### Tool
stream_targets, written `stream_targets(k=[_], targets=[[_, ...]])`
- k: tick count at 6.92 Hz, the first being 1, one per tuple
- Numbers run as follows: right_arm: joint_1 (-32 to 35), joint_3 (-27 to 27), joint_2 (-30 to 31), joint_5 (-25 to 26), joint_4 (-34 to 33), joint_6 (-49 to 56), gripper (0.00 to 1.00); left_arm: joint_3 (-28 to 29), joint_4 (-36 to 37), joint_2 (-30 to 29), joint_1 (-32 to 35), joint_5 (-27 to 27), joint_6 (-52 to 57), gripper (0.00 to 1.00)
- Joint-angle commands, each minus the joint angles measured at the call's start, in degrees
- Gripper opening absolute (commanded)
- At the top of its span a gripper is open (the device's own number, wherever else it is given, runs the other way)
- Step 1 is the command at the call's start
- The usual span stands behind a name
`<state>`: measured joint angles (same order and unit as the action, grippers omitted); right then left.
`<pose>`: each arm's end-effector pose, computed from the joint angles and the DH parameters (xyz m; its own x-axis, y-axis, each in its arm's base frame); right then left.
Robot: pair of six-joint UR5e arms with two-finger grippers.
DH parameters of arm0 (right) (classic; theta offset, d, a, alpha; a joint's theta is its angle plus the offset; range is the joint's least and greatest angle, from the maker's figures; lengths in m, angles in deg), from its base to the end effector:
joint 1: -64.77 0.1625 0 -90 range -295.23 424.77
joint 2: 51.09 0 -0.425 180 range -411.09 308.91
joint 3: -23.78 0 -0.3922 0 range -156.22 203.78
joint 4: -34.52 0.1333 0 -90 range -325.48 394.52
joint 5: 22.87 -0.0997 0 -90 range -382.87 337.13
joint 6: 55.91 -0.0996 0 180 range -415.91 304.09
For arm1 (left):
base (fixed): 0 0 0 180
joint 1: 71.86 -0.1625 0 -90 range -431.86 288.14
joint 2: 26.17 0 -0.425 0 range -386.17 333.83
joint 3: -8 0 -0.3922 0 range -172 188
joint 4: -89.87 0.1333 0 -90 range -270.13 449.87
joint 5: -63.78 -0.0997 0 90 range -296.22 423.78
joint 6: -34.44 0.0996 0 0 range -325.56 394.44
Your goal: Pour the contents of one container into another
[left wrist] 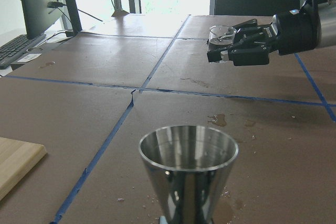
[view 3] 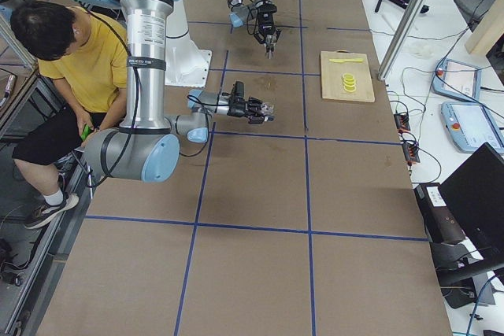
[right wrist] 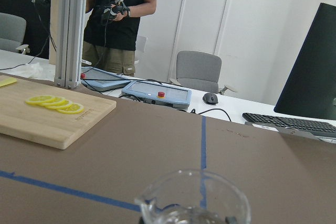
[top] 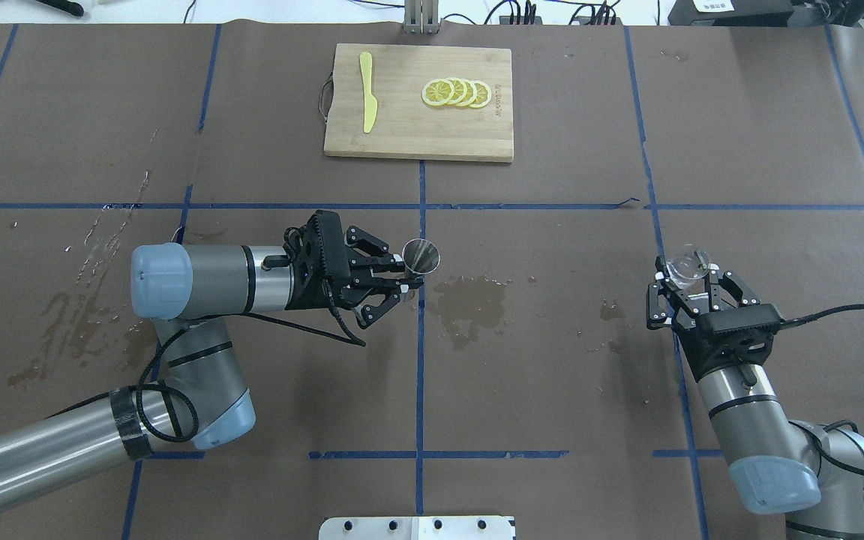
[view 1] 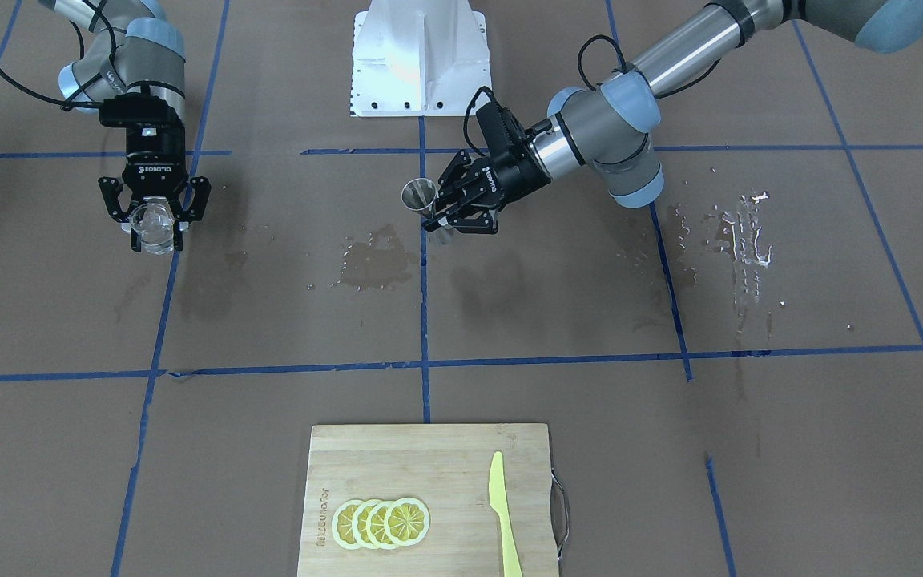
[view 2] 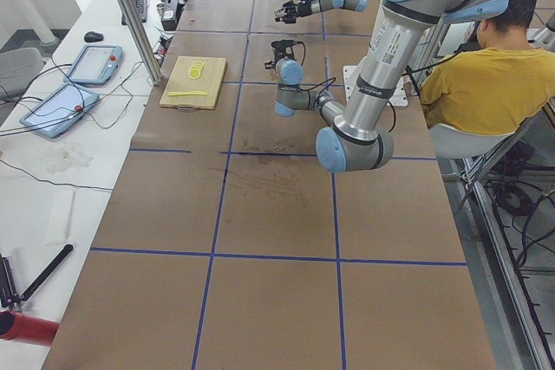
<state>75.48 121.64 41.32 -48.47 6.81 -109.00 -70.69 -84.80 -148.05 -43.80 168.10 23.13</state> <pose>-0.4008 -0.3029 0.4739 0.8383 -0.1055 0.5348 -0.4964 0.2577 0.8290 0.5300 -0.4057 0.2640 0.1949 0.9728 -0.1255 0.2755 0.0685 0.9588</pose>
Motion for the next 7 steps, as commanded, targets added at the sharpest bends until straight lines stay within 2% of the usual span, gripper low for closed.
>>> stream_targets(k=[1, 3, 4, 5, 7], targets=[[3.9, 0.1, -5.6, -5.6, -3.7, 4.8, 0.0, 0.0, 0.0, 0.1, 0.0, 0.0, 0.1, 0.0], [5.2, 0.5, -15.2, -6.4, -10.3, 9.4, 0.0, 0.1, 0.1, 0.1, 0.0, 0.0, 0.1, 0.0], [4.9, 1.4, -19.0, -5.0, -17.4, 9.6, 0.0, 0.1, 0.1, 0.0, 0.0, -0.1, 0.1, 0.0], [4.8, 3.8, -21.8, -4.7, -23.2, 9.8, 0.0, 0.1, 0.1, 0.0, 0.0, -0.1, 0.1, 0.0], [2.0, 12.7, -22.5, -5.1, -33.2, 9.9, 0.0, 0.4, 0.1, 0.0, 0.0, -0.1, 0.1, 0.0]])
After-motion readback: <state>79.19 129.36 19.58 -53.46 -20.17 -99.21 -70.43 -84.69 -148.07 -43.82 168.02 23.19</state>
